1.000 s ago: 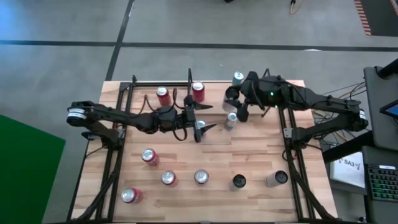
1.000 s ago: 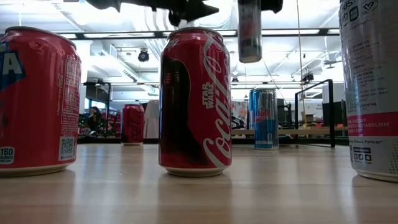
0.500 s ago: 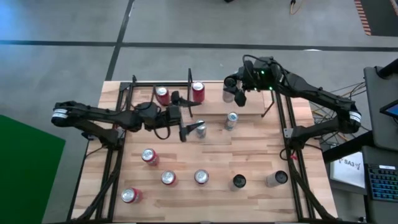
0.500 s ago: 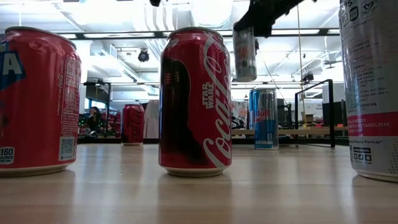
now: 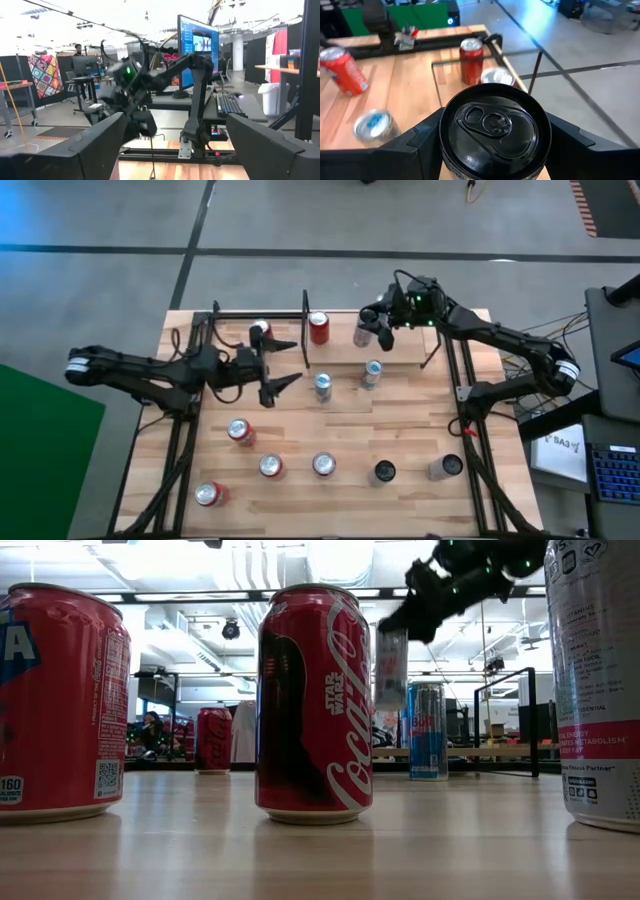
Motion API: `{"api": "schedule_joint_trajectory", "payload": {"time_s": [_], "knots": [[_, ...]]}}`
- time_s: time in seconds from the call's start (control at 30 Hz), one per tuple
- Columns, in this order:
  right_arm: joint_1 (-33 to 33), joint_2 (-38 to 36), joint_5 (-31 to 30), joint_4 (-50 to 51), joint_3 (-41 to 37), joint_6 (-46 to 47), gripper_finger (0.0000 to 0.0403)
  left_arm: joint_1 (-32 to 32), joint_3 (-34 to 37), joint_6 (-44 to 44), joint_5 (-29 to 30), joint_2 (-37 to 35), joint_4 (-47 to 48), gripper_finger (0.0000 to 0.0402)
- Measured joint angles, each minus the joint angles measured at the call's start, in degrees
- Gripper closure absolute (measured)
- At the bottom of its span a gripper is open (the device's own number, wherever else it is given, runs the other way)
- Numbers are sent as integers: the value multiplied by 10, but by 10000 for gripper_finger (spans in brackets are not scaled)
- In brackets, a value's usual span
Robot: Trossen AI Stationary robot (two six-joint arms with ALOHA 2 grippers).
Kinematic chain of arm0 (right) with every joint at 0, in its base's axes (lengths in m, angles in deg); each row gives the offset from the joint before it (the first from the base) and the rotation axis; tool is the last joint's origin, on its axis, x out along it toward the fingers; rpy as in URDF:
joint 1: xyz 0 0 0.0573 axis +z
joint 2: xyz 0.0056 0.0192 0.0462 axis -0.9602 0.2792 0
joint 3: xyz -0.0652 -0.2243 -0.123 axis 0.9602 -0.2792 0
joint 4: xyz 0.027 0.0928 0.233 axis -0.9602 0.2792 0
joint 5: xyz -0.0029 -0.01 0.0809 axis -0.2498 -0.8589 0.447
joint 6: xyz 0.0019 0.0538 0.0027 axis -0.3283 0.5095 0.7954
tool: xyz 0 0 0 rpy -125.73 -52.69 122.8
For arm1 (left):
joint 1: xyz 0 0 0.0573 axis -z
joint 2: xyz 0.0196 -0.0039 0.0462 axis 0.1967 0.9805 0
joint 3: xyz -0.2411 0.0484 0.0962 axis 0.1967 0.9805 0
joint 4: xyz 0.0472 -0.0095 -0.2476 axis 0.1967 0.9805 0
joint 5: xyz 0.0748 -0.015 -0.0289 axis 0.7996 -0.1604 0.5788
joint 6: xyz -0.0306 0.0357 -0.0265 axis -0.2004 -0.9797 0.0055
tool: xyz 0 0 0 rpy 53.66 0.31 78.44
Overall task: Place canned beverage on shelf
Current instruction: Put the white and pink soda can on the shelf
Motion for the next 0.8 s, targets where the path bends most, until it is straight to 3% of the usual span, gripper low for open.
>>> {"api": "schedule_joint_trajectory", "payload": {"time_s": [0.33, 0.8], "knots": [[-19, 0, 23, -80, -85, -13, 156, 0, 11, 0, 0, -13, 1, 68], [-11, 0, 36, -90, -96, -5, 156, 0, 11, -7, 24, -12, 0, 68]]}}
